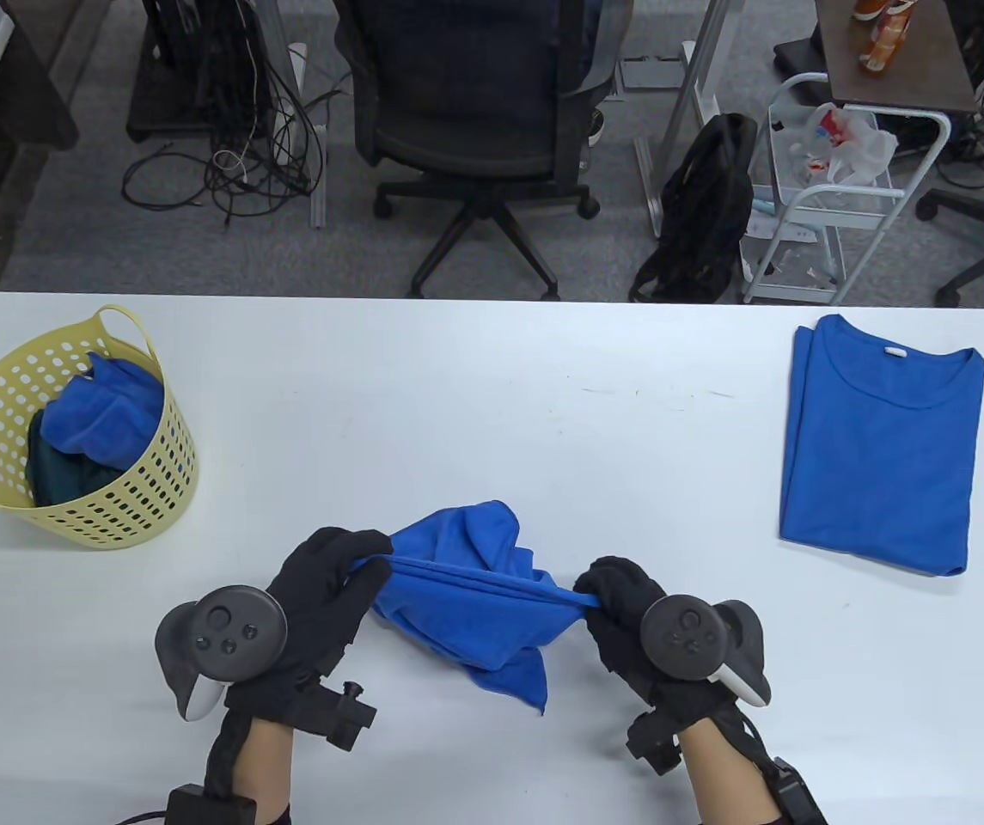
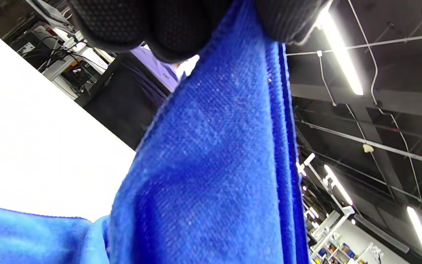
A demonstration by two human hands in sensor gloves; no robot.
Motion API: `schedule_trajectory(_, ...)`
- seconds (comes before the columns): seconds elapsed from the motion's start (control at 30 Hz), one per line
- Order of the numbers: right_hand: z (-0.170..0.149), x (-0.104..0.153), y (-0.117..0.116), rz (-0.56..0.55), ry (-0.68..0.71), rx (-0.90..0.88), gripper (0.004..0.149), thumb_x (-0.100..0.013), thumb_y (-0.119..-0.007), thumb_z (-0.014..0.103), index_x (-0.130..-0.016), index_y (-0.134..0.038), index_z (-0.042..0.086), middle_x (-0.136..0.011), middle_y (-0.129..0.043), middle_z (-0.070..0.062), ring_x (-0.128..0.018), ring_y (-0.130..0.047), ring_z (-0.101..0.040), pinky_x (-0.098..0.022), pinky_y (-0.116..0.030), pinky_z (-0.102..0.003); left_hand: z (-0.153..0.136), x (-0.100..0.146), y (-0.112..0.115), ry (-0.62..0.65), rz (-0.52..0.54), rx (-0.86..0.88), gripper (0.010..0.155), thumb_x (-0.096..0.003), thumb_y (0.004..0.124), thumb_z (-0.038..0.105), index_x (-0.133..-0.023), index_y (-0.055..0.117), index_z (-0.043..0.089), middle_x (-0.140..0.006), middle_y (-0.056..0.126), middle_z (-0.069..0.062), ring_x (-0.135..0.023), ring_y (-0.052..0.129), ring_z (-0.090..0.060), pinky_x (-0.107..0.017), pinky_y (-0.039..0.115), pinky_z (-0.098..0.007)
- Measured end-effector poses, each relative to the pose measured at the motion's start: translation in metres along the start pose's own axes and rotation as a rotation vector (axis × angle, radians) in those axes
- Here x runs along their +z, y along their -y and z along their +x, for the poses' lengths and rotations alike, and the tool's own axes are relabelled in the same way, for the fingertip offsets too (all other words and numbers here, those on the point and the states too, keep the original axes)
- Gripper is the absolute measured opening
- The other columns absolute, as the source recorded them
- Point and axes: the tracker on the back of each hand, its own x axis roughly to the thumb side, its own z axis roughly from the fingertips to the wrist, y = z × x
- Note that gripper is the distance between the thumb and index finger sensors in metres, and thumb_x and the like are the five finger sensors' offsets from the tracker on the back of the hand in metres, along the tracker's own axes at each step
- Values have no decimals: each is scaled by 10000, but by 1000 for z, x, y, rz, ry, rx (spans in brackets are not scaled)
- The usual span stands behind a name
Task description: Fold and stack clothes and towels from laundry basket
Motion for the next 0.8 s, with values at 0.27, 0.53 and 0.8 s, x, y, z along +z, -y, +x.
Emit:
schedule_trajectory(0.27,-35,3,12,-104,14,-336,521,-618,-764,229,-1100,-596,127,-904,-843,-125,-624,-924,-241,-530,-803,-513,-42,6,-16,-148,35,46,451,-603,724,448,-1000,782,242,-908,919,-27,-720,962,-244,-585,840,-488)
schedule_trajectory(0.53,-34,-1,13,133,84,-215,611,-549,-851,80,-1112,-623,143,-1089,-641,-226,-830,-810,-324,-655,-749,-555,-87,7,-6,-286,11,116,448,-598,729,449,-995,782,247,-900,914,-26,-702,958,-232,-575,841,-474)
schedule_trajectory(0.8,-43,3,12,42,90,-355,366,-611,-736,191,-975,-766,213,-940,-824,-112,-662,-896,-237,-527,-820,-448,-107,11,-6,-308,16,221,451,-599,727,450,-1000,776,248,-907,909,-26,-709,955,-232,-580,839,-475)
